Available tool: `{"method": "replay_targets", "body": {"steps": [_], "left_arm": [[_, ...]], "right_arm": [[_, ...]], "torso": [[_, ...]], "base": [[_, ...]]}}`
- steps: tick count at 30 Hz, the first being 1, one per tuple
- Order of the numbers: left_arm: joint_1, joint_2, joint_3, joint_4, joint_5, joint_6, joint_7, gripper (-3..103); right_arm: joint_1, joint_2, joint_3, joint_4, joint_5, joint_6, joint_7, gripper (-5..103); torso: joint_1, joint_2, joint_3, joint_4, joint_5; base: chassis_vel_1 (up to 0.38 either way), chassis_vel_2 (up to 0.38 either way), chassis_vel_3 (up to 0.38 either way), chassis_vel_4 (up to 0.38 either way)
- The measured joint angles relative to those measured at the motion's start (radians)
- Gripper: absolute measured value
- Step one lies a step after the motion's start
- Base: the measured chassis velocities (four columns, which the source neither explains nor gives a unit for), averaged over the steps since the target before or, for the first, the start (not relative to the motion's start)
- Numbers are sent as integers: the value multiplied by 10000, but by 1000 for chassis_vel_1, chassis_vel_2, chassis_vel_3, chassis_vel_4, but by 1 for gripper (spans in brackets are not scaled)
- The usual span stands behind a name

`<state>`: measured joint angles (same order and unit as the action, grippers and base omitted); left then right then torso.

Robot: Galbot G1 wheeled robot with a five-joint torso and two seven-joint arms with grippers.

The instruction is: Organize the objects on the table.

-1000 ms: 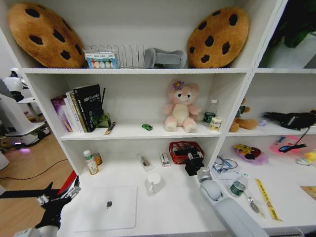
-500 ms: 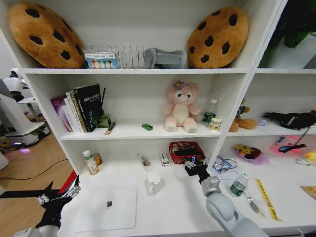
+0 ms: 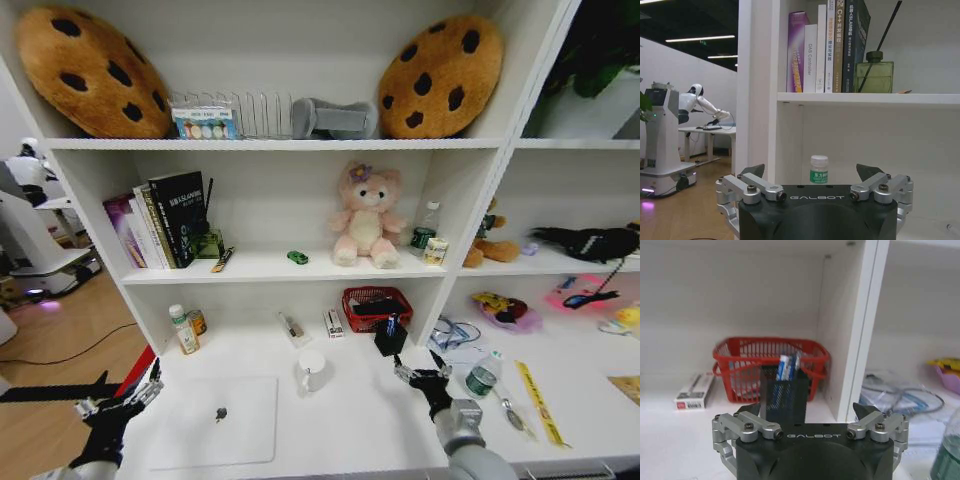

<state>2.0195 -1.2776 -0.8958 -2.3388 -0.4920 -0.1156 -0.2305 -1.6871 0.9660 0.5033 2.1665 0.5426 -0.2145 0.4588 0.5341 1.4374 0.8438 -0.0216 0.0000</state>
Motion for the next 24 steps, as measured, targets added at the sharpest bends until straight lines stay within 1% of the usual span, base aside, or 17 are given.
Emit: {"method": "replay_targets", "body": {"steps": [1, 2, 3, 4, 5, 7, 8, 10, 11, 13, 14, 16, 17, 20, 21, 22, 24], "left_arm": [[0, 0, 0, 0, 0, 0, 0, 100], [34, -10, 0, 7, 3, -30, 13, 100], [53, -17, -1, 16, 5, -47, 21, 100], [53, -17, -1, 16, 5, -47, 21, 100], [103, -29, -19, 35, 7, -88, 37, 100], [152, -43, -55, 43, 4, -132, 52, 100], [152, -43, -55, 43, 4, -132, 52, 100], [191, -65, -93, 53, -4, -164, 59, 100], [191, -65, -93, 53, -4, -164, 59, 100], [216, -100, -121, 58, -6, -186, 61, 100], [216, -100, -121, 58, -6, -186, 61, 100], [233, -146, -125, 69, 10, -191, 61, 100], [233, -146, -125, 69, 10, -191, 61, 100], [254, -178, -127, 68, 51, -191, 53, 100], [254, -178, -127, 68, 51, -191, 53, 100], [254, -178, -127, 65, 57, -191, 48, 100], [250, -182, -128, 37, 85, -176, 20, 100]], "right_arm": [[0, 0, 0, 0, 0, 0, 0, 100], [149, -49, 100, 34, 500, -646, 198, 100], [245, -84, 152, 60, 813, -986, 276, 100], [245, -84, 152, 60, 813, -986, 276, 100], [471, -165, 218, 102, 1450, -1608, 444, 100], [838, -296, 248, 108, 2003, -2149, 572, 100], [838, -296, 248, 108, 2003, -2149, 572, 100], [1244, -444, 280, 106, 2541, -2849, 778, 100], [1244, -444, 280, 106, 2541, -2849, 778, 100], [1650, -567, 352, 62, 3289, -3712, 1154, 100], [1650, -567, 352, 62, 3289, -3712, 1154, 100], [1951, -651, 484, -58, 4129, -4499, 1531, 100], [1951, -651, 484, -58, 4129, -4499, 1531, 100], [2204, -727, 581, -357, 4708, -5000, 1621, 100], [2204, -727, 581, -357, 4708, -5000, 1621, 100], [2243, -733, 581, -411, 4783, -5064, 1638, 102], [2438, -764, 557, -745, 4969, -5189, 1626, 96]], "torso": [[0, 0, 0, 0, 0], [0, -1, 1, 1, 1], [1, -1, 0, 1, 0], [1, -1, 0, 1, 0], [3, -1, 1, 2, 0], [2, -2, 1, 1, 1], [2, -2, 1, 1, 1], [2, -2, 1, 2, 0], [2, -2, 1, 2, 0], [3, -2, 1, 1, 0], [3, -2, 1, 1, 0], [2, -2, 1, 0, 0], [2, -2, 1, 0, 0], [3, -2, 1, 0, 0], [3, -2, 1, 0, 0], [2, -2, 1, -1, 0], [3, -2, 1, 0, 0]], "base": [[0, 0, 0, 0], [0, 0, 0, 0], [0, 0, 0, 0], [0, 0, 0, 0], [0, 0, 0, 0], [0, 0, 0, 0], [0, 0, 0, 0], [0, 0, 0, 0], [0, 0, 0, 0], [0, 0, 0, 0], [0, 0, 0, 0], [0, 0, 0, 0], [0, 0, 0, 0], [0, 0, 0, 0], [0, 0, 0, 0], [0, 0, 0, 0], [0, 0, 0, 0]]}}
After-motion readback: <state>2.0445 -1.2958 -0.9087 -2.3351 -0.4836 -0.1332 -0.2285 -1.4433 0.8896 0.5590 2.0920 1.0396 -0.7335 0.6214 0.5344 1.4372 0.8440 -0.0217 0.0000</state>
